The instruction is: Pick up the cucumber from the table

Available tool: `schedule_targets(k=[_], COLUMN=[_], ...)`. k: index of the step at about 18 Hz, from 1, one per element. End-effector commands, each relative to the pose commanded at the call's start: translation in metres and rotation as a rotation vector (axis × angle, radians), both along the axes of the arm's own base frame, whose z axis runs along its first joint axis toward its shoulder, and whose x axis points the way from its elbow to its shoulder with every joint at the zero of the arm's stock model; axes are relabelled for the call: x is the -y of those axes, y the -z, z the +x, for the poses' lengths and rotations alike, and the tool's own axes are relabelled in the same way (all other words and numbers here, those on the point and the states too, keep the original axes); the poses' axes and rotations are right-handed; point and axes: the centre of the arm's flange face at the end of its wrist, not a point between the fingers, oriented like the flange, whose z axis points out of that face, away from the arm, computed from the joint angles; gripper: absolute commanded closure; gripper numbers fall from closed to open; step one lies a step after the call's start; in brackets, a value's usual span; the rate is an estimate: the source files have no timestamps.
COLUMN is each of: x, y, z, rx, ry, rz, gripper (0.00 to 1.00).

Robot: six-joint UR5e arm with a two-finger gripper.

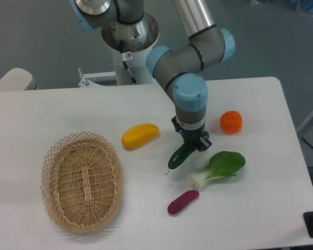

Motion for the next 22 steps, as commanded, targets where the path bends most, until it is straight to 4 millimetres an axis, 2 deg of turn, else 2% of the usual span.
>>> schedule_targets(k=[1,4,8,10,22], x=[-0.003,-0.016,-0.022,-0.024,-0.034], y=[-0.015,-0.040,-0.046,-0.056,-0.059], z=[-0.001,-0.001,0.006,0.013,0.026], rx=[-0.005,-0.006,0.022,0.023,0.032], ry=[-0.004,-0.051,-0.097,-0.114,-0.098], rz=[0.032,0.103,0.142,0.162,0.175], gripper=[0.74,0.74,0.74,0.74,0.74])
